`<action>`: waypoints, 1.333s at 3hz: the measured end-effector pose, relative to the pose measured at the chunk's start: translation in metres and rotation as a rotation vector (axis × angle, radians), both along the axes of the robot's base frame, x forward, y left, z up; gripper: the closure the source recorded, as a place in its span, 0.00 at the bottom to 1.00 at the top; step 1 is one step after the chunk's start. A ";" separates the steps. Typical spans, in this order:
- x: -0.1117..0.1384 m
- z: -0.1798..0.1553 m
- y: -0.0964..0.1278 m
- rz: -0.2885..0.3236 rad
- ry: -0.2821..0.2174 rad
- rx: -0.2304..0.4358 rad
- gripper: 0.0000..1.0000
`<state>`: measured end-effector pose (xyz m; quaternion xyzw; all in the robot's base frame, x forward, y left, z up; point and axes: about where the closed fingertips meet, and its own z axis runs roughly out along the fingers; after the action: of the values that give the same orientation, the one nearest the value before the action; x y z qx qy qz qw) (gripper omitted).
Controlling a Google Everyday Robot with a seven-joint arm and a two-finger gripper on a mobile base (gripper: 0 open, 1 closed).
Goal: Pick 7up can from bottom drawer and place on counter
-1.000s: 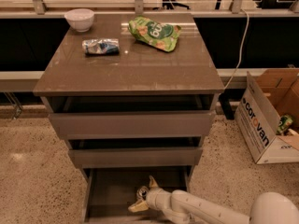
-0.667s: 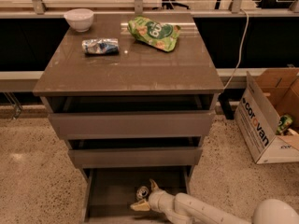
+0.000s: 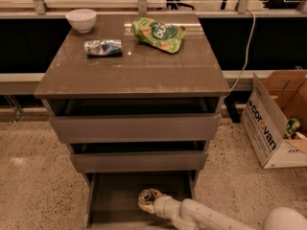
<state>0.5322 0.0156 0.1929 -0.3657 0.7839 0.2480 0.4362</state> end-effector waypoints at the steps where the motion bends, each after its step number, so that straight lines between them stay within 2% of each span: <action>1: 0.003 0.047 0.010 0.072 -0.059 0.005 0.92; 2: -0.004 0.115 0.015 0.197 -0.144 -0.004 1.00; 3: -0.034 0.195 0.008 0.391 -0.163 -0.013 1.00; 4: -0.031 0.266 -0.020 0.486 -0.170 -0.025 1.00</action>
Offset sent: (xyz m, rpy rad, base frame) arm -0.0078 0.0126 0.2095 -0.0309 -0.2687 0.3522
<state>0.5007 -0.0042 0.4586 -0.5682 0.6364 0.3044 0.4238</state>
